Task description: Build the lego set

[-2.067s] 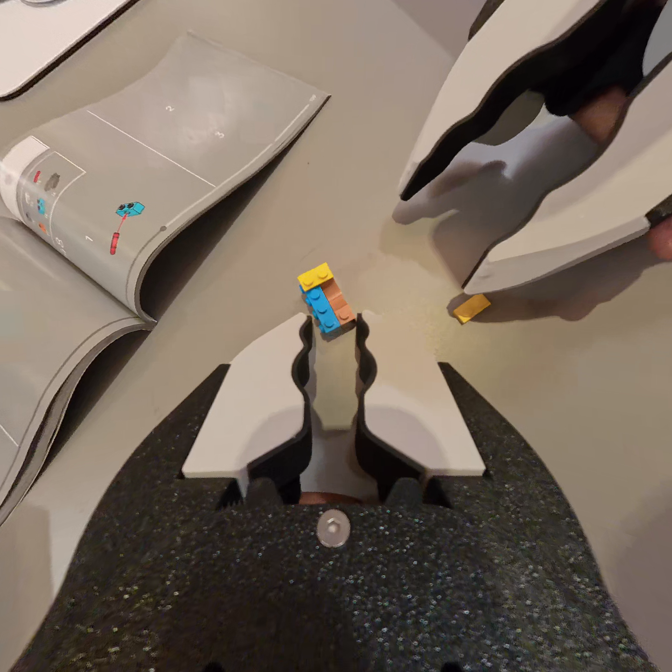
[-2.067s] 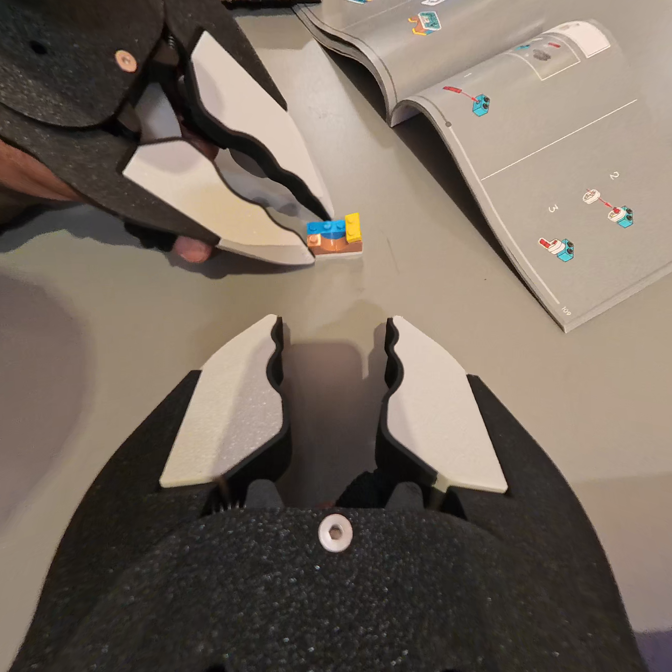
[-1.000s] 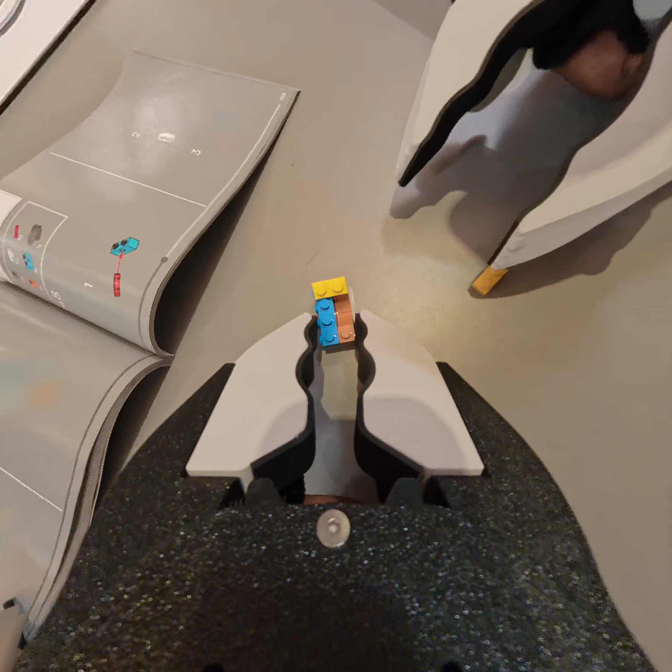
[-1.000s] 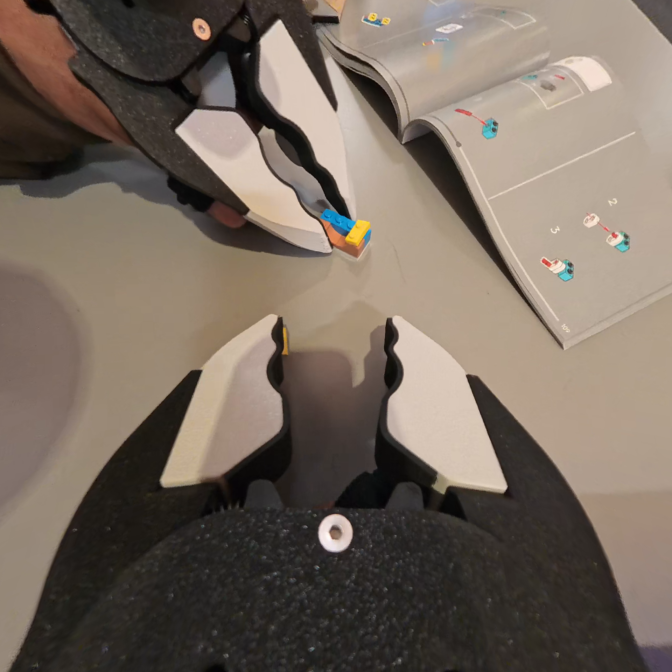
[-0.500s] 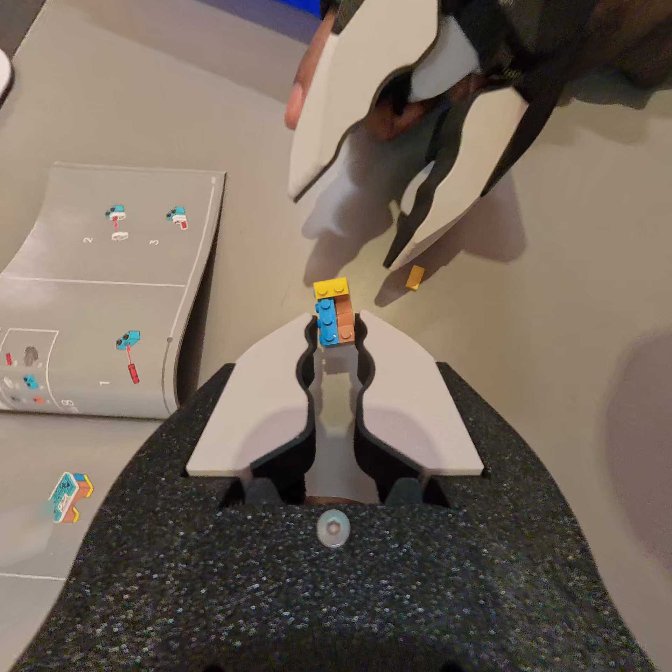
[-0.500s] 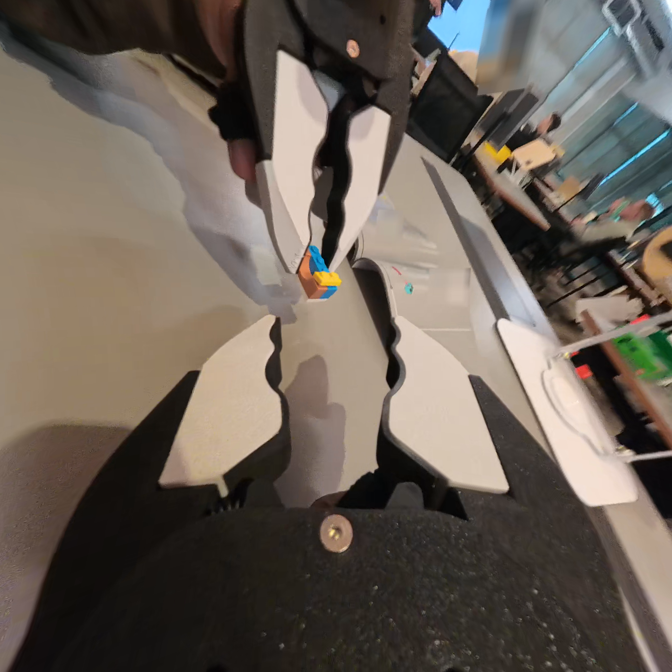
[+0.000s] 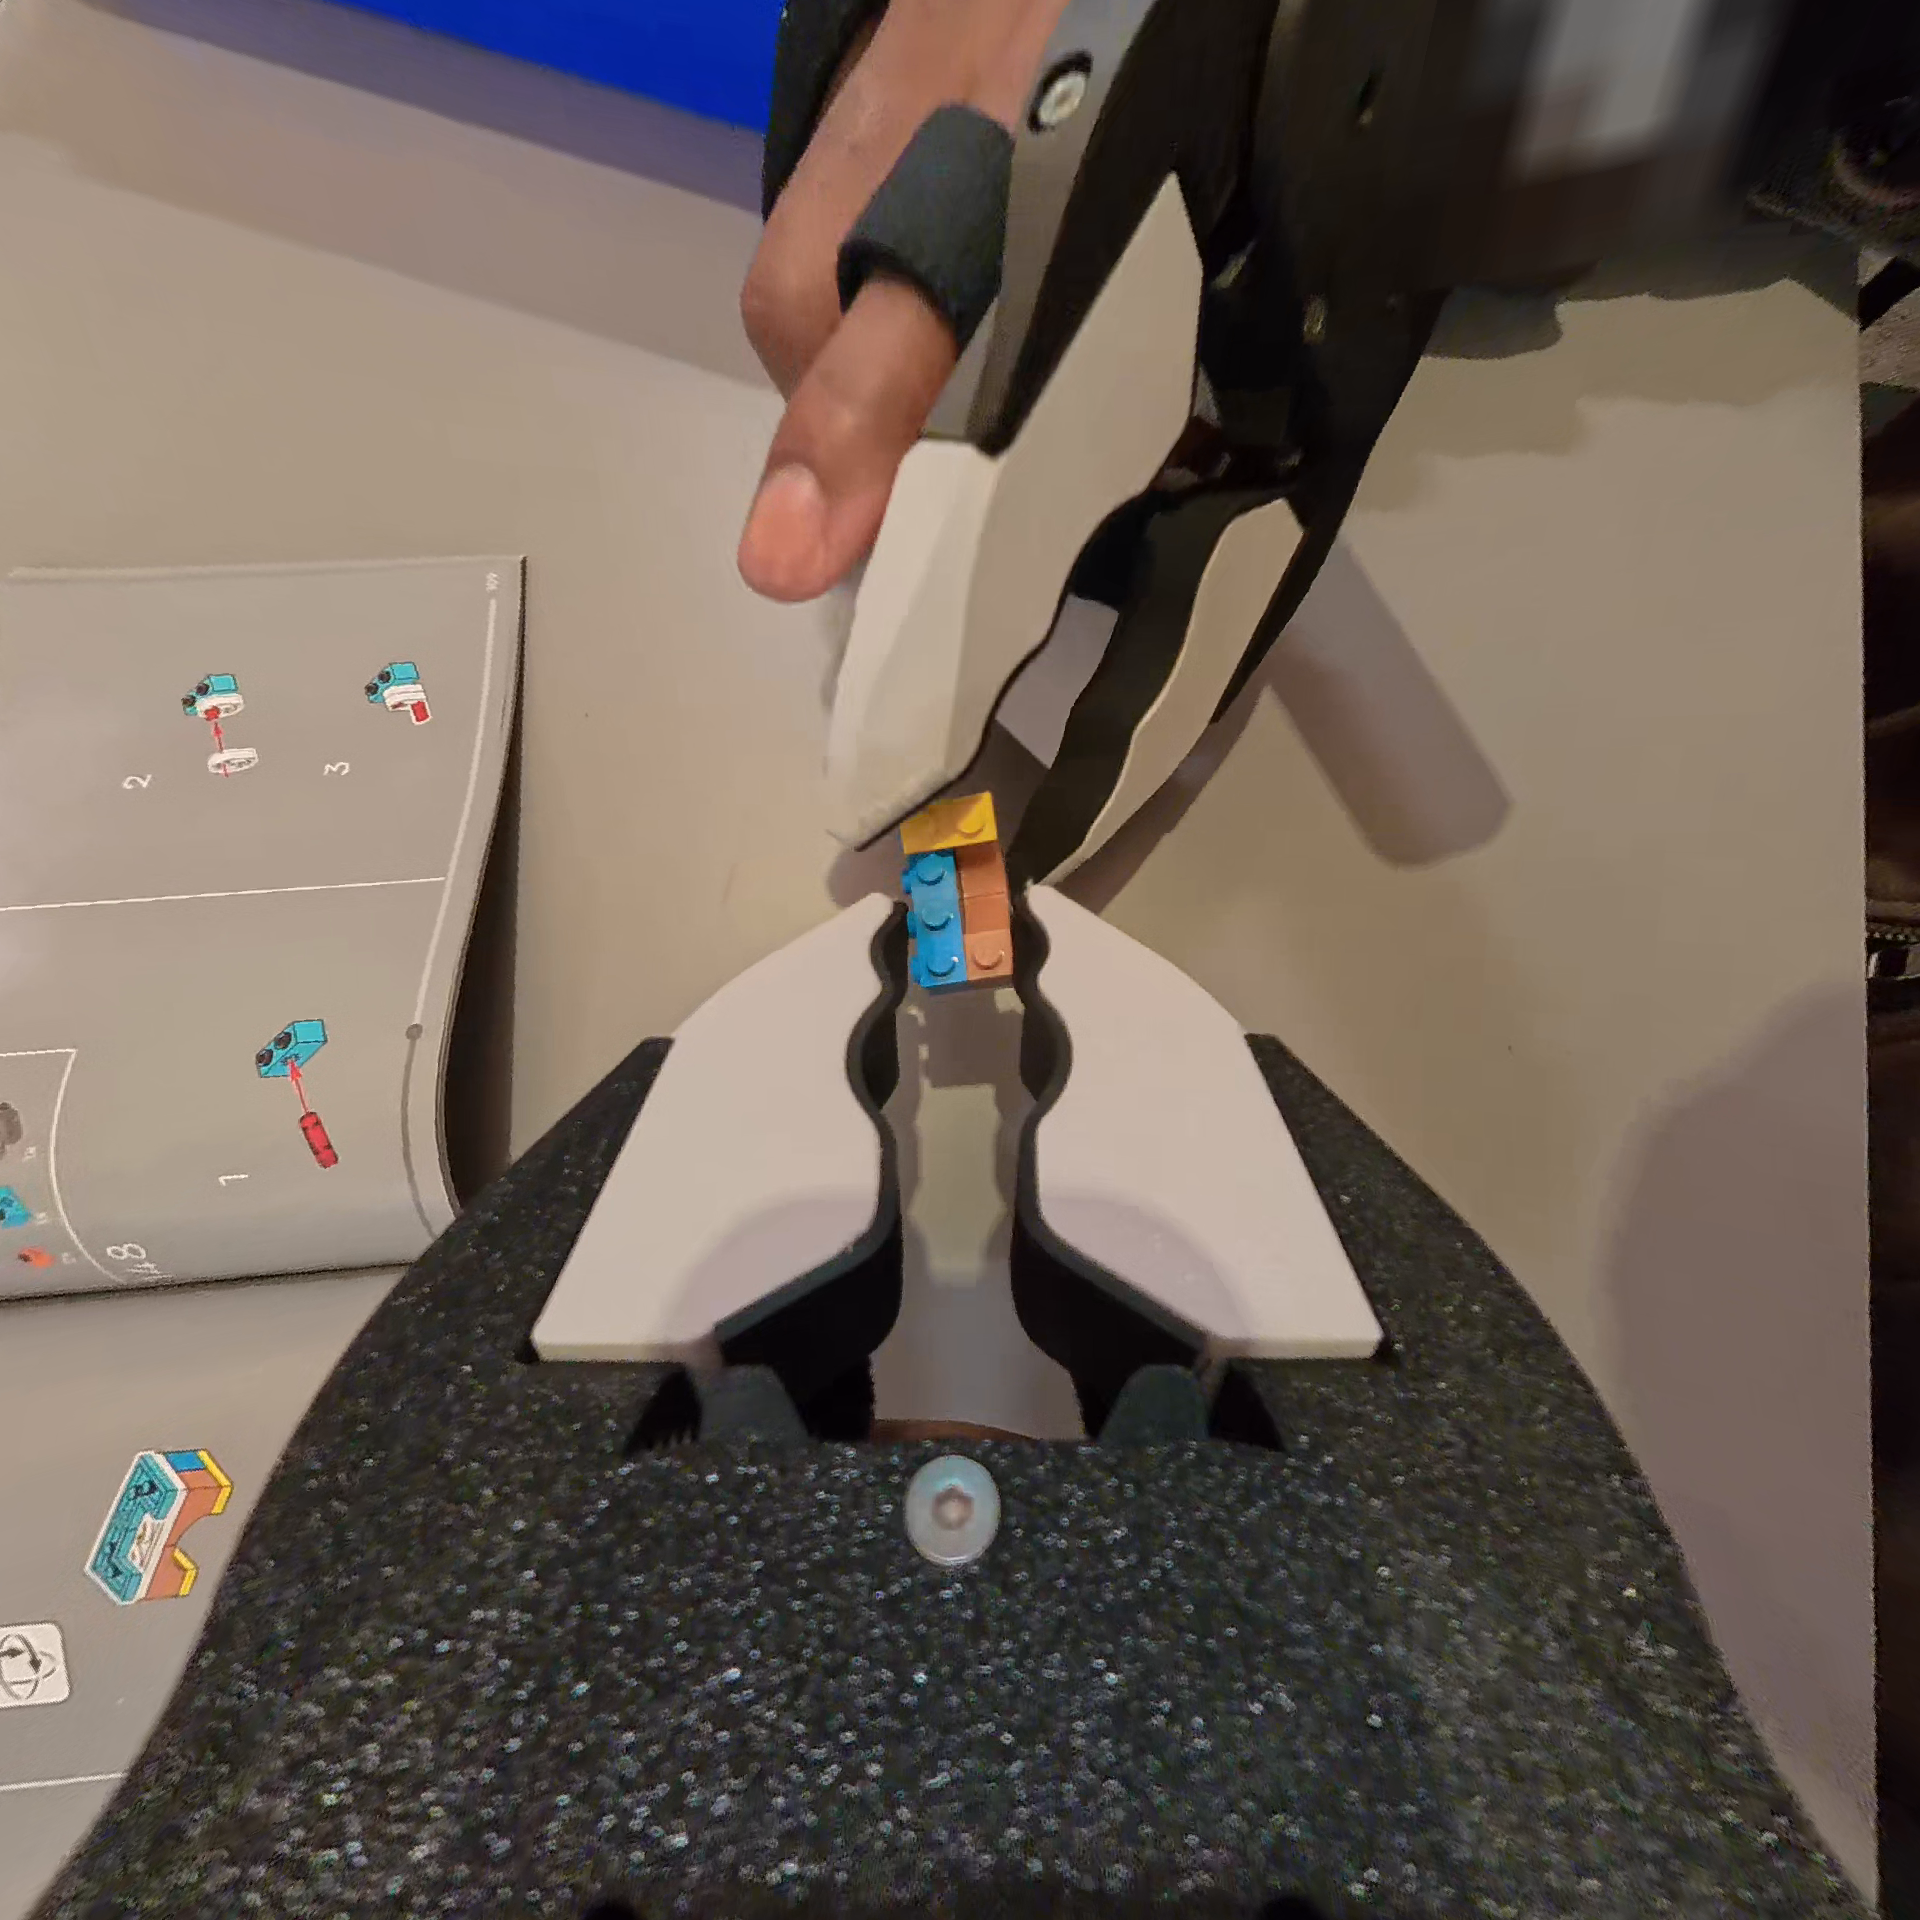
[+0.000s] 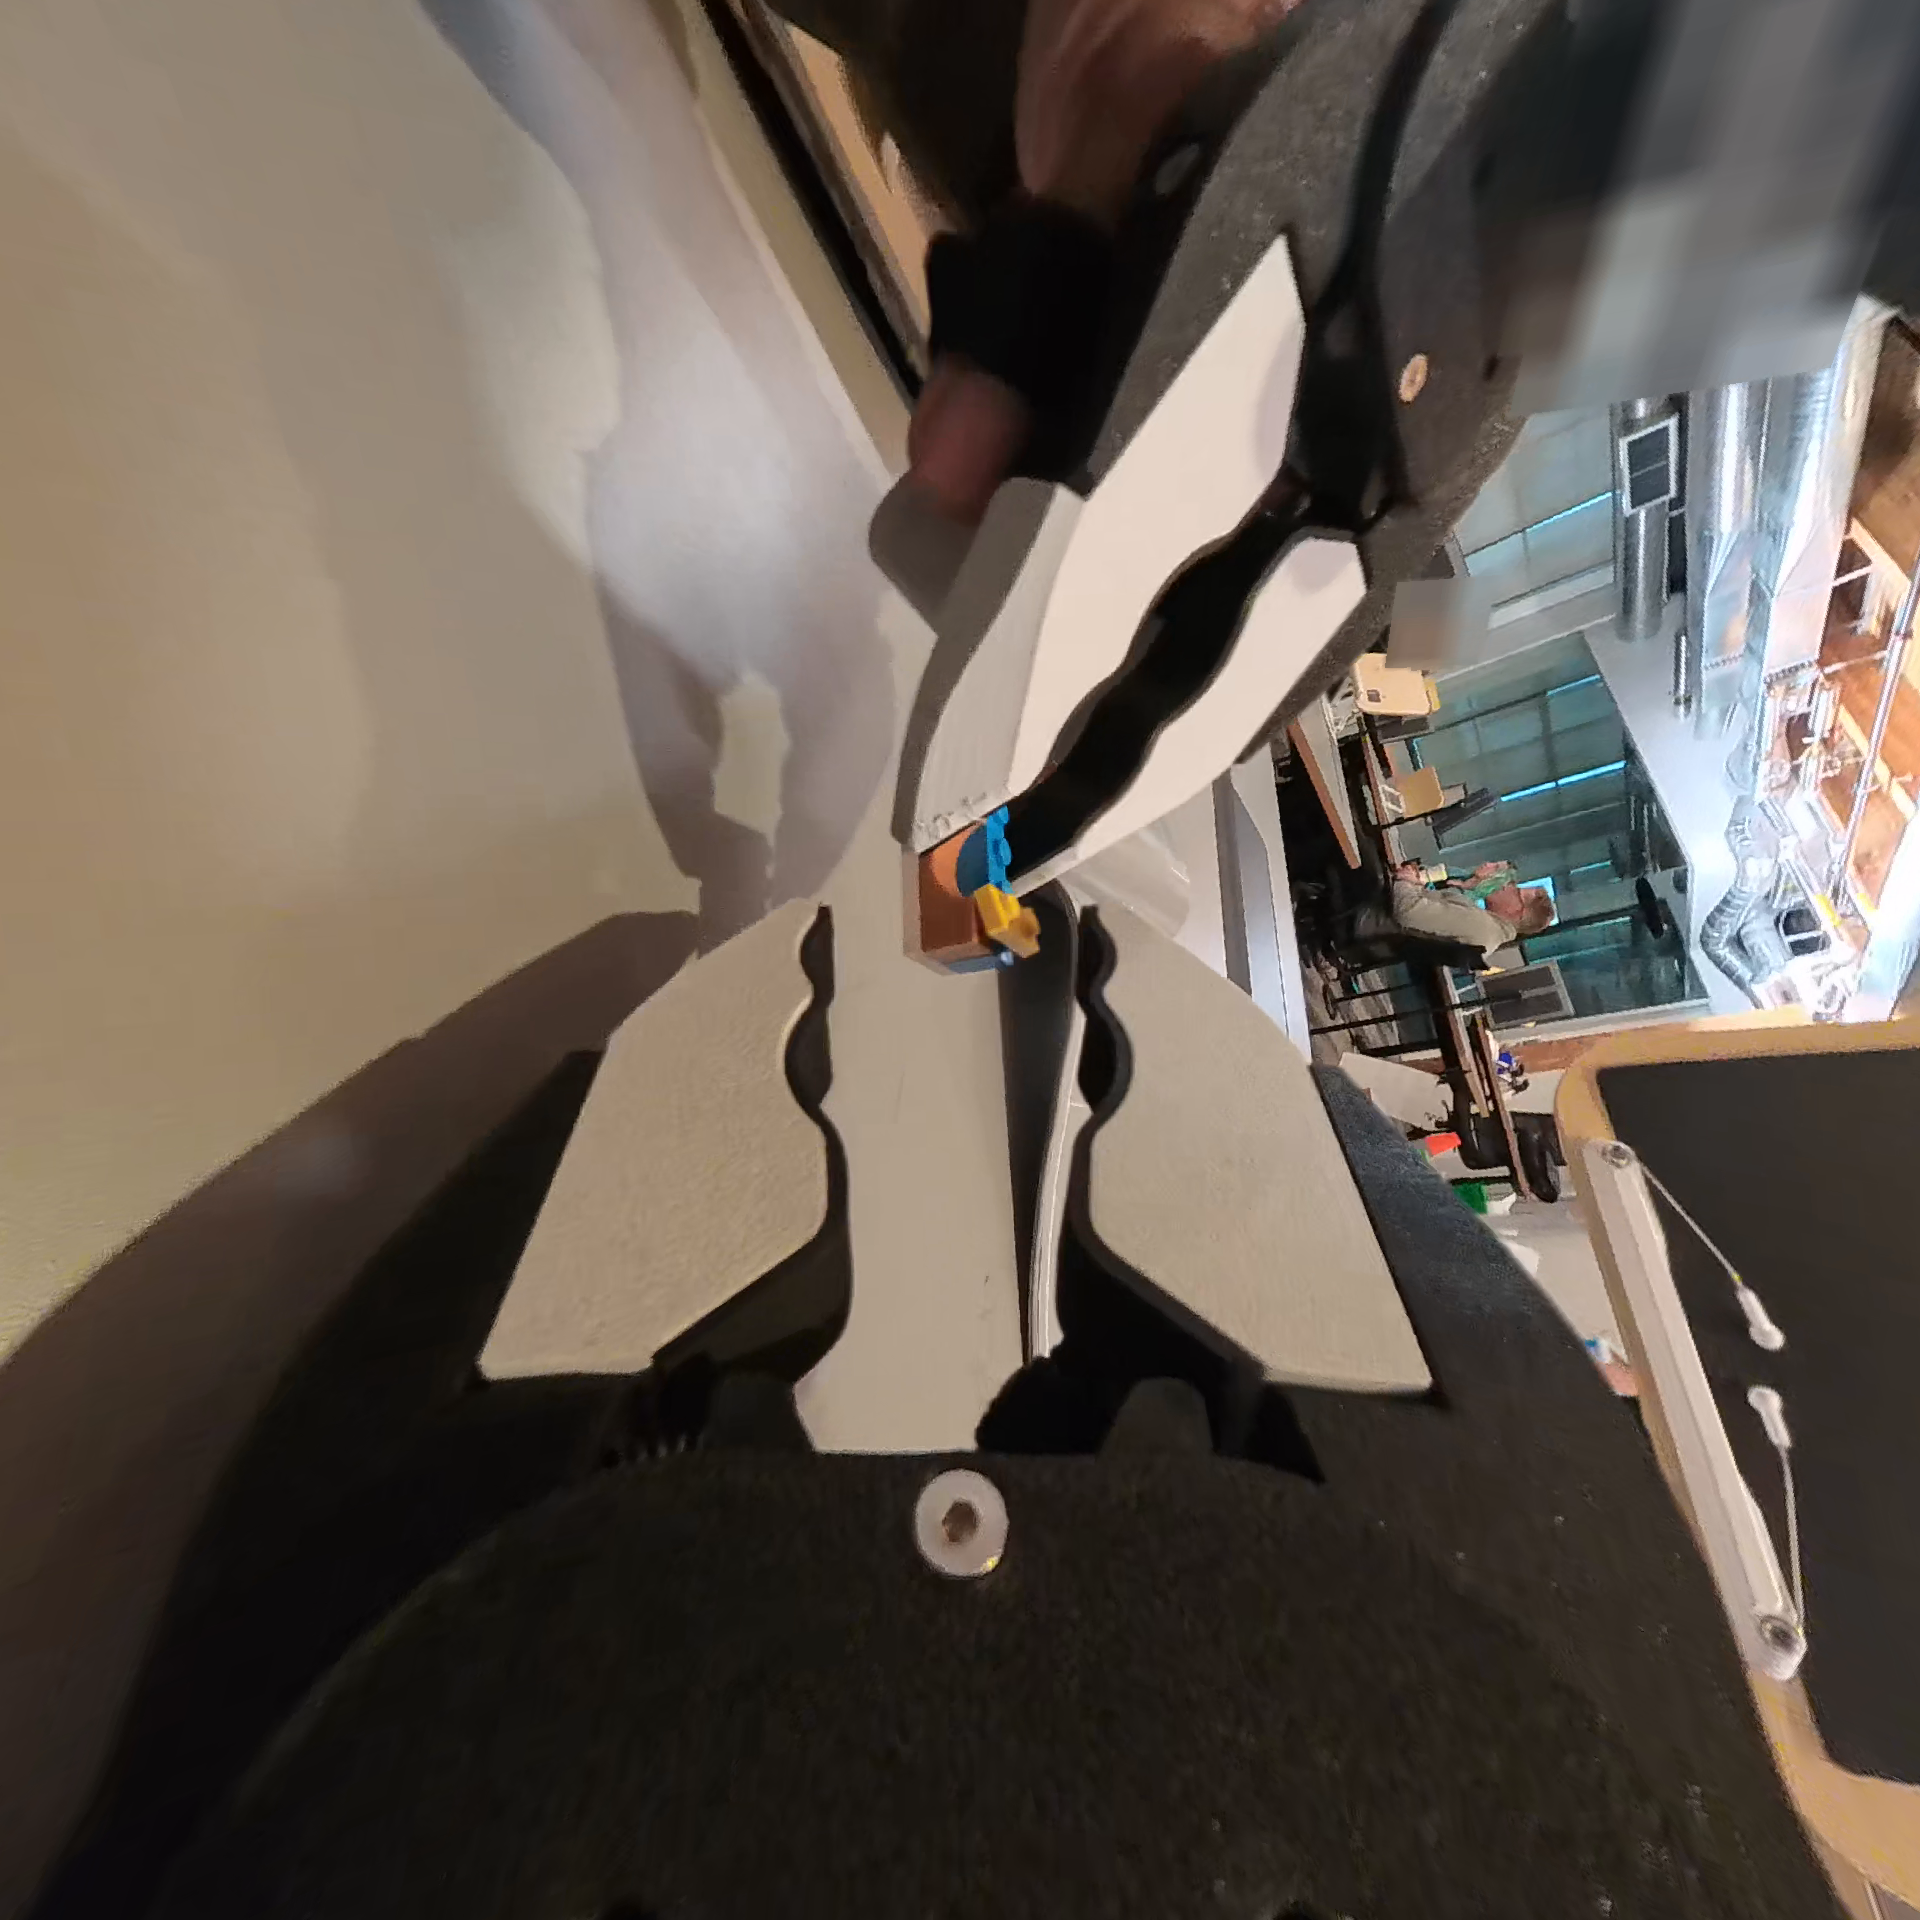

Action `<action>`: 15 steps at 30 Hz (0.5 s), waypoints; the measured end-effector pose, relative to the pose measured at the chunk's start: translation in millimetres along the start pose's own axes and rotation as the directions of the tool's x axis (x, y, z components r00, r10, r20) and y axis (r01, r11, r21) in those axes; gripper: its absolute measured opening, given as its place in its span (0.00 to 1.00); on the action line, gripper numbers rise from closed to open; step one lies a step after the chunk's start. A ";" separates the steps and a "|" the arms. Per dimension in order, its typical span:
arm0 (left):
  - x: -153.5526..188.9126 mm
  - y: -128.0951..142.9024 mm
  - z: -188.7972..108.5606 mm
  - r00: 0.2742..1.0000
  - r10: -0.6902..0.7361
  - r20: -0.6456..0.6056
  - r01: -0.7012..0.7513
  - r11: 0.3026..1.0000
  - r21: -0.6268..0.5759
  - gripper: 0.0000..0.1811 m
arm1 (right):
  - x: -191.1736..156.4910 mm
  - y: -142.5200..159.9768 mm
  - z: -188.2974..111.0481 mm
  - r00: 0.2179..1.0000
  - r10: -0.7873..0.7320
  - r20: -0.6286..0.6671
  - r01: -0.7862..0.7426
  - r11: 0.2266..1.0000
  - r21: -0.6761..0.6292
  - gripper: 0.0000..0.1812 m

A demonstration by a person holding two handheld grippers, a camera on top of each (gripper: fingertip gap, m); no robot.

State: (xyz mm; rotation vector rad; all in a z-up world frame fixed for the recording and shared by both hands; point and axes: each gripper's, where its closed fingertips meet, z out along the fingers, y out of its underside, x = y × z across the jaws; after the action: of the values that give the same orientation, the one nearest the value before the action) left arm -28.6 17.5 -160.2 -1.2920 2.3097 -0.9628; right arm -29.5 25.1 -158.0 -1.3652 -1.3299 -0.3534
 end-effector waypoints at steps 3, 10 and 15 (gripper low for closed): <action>0.6 0.4 -1.2 1.000 0.000 -0.010 0.000 1.000 0.003 0.11 | -1.3 -2.0 1.2 1.000 -0.021 0.005 0.021 1.000 0.007 0.21; -0.7 0.4 -0.2 0.999 -0.015 -0.028 0.016 1.000 0.027 0.10 | 2.4 0.7 1.0 0.997 -0.070 -0.042 0.069 0.998 -0.010 0.13; -0.7 0.2 0.8 0.998 -0.028 -0.049 0.030 0.998 0.046 0.10 | 1.7 1.2 0.6 0.995 -0.090 -0.046 0.089 0.996 -0.019 0.13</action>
State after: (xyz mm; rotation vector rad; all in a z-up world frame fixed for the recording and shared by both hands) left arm -27.9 17.8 -161.0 -1.3004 2.2960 -1.0627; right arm -28.3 26.8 -157.4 -1.3058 -1.3552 -0.4554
